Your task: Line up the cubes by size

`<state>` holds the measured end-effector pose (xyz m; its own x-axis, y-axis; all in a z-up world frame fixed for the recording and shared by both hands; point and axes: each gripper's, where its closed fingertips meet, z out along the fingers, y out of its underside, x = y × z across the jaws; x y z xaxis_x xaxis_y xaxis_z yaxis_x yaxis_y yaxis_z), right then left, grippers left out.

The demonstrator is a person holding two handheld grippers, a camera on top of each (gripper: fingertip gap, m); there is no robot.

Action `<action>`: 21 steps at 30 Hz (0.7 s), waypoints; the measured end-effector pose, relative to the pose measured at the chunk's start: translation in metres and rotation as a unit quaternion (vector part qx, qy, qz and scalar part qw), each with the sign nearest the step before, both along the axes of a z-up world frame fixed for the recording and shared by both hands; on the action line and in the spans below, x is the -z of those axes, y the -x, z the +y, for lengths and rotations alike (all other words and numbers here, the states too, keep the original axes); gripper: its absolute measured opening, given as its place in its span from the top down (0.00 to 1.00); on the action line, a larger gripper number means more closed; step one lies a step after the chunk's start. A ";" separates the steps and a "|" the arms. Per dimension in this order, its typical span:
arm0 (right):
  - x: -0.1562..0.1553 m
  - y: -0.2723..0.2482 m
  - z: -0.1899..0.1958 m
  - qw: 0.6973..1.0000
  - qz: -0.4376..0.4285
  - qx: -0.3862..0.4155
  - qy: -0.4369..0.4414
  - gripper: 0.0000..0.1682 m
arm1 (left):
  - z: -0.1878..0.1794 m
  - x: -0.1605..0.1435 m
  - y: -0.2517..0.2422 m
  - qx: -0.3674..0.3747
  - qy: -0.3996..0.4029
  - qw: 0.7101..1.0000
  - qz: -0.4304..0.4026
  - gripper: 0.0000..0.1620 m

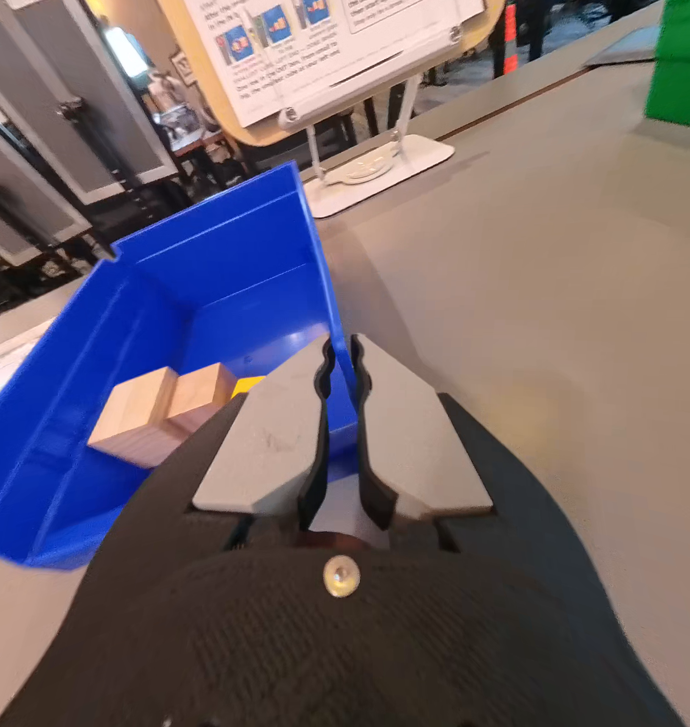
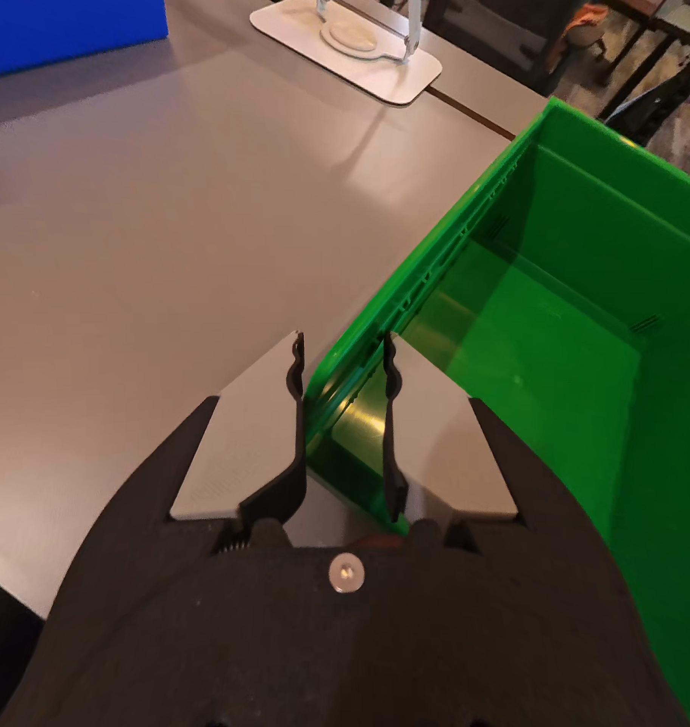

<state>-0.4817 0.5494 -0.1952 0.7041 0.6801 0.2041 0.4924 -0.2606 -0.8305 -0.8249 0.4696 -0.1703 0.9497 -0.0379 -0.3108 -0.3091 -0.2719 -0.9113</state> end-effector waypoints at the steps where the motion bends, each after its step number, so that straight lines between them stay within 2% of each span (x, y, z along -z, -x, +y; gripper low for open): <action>1: 0.000 -0.003 0.000 1.000 0.004 -0.006 0.009 0.78 | -0.003 0.001 0.006 -0.004 0.001 1.000 -0.012 0.98; 5: 0.001 -0.013 0.006 0.999 0.007 -0.017 0.031 0.79 | -0.010 0.001 0.022 -0.016 -0.001 0.998 -0.066 1.00; 9: -0.001 -0.013 0.010 1.000 0.004 0.019 0.017 0.81 | -0.010 0.000 0.024 -0.038 -0.022 0.997 -0.057 0.99; 11: 0.000 -0.014 0.012 0.999 -0.005 0.039 0.006 0.83 | -0.011 -0.003 0.026 -0.050 -0.041 0.995 -0.079 1.00; 21: -0.003 -0.024 0.008 0.999 0.010 0.045 0.005 0.85 | -0.026 -0.010 0.049 -0.124 -0.077 0.982 -0.121 1.00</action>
